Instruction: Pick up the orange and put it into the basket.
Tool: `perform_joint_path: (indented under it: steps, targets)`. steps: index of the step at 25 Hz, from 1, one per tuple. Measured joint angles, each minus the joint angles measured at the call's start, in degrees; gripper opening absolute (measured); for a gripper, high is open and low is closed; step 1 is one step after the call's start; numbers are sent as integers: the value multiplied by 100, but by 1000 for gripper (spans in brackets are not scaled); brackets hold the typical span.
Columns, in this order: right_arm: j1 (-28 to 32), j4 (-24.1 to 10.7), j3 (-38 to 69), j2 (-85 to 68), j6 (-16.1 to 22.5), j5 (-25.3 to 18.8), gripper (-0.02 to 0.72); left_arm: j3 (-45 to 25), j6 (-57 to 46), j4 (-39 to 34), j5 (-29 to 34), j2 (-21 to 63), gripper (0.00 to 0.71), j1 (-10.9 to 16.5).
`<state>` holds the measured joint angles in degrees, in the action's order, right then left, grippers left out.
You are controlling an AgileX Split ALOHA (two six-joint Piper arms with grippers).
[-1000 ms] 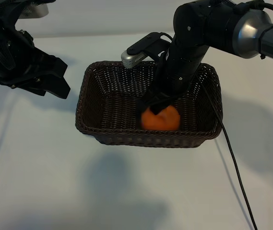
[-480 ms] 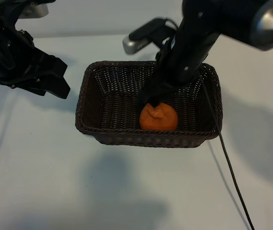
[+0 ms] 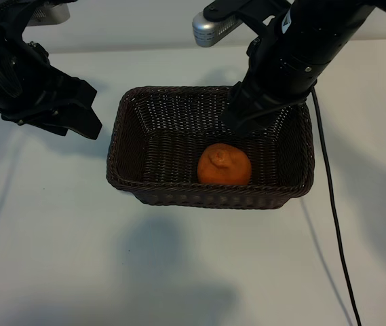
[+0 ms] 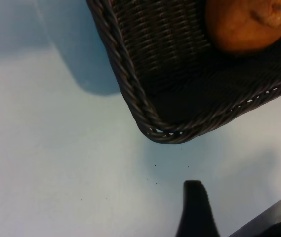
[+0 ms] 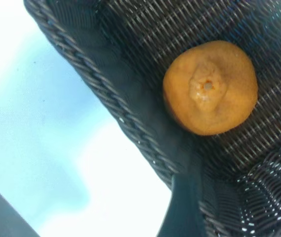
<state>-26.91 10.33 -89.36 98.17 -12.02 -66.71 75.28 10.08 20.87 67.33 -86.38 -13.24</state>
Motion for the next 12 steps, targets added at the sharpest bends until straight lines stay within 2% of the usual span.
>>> perform_joint_path:
  steps: [4, 9, 12]
  targets:
    - [0, -81, 0, -13, -17, -211, 532, 0, 5, 0, 0, 0, 521, 0]
    - [35, -506, 0, -241, 39, -317, 532, 0, 5, 0, 0, 0, 521, 0]
    - [267, -612, 0, -476, 94, -324, 523, 0, 12, 12, 0, 0, 521, 0]
